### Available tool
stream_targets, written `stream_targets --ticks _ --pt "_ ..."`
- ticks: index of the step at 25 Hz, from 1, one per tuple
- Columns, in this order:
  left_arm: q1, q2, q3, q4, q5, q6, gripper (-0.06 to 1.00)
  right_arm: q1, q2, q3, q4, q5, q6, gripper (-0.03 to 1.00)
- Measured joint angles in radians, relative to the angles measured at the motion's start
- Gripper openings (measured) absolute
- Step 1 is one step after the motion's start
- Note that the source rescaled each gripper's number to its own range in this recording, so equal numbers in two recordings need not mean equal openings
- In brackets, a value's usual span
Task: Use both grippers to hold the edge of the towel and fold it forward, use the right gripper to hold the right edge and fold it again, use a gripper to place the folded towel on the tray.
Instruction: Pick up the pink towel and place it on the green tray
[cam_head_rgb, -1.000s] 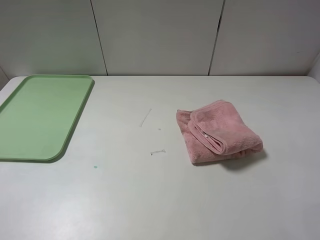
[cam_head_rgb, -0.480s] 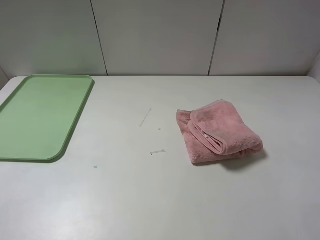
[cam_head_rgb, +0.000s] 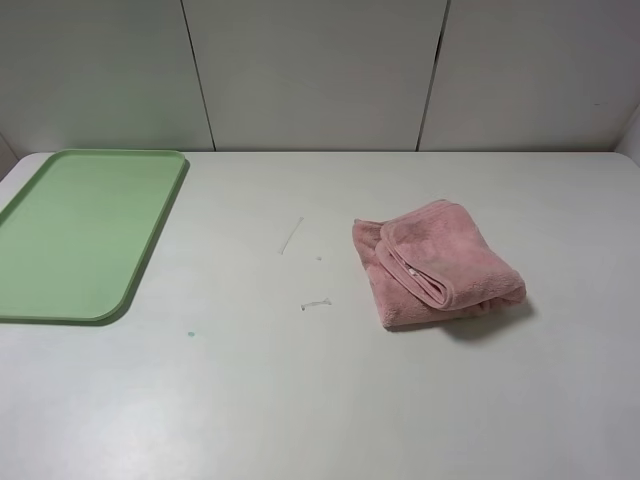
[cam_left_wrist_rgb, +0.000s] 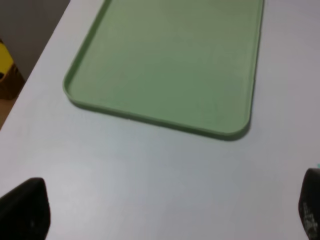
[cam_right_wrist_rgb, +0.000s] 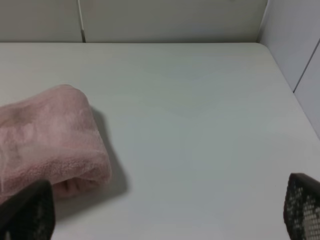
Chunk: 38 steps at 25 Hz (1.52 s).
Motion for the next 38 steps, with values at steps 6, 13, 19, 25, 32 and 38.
stream_targets --ticks 6,13,19,25,32,38 --pt "0.0 0.0 0.001 -0.015 0.0 0.008 1.0 0.0 0.0 0.0 0.0 -0.001 0.0 1.0" --pt "0.0 0.0 0.001 -0.026 -0.015 0.008 1.0 0.0 0.0 0.0 0.0 -0.001 0.0 1.0" --pt "0.0 0.163 -0.067 -0.074 -0.028 0.029 1.0 0.0 0.0 0.0 0.0 -0.001 0.0 1.0" --pt "-0.016 0.455 -0.17 -0.144 -0.126 0.095 1.0 0.0 0.0 0.0 0.0 -0.001 0.001 1.0" --pt "-0.126 0.79 -0.302 -0.168 -0.205 0.105 1.0 0.0 0.0 0.0 0.0 -0.001 0.001 1.0" --pt "-0.276 1.094 -0.442 -0.191 -0.288 0.1 1.0 0.0 0.0 0.0 0.0 -0.001 0.001 1.0"
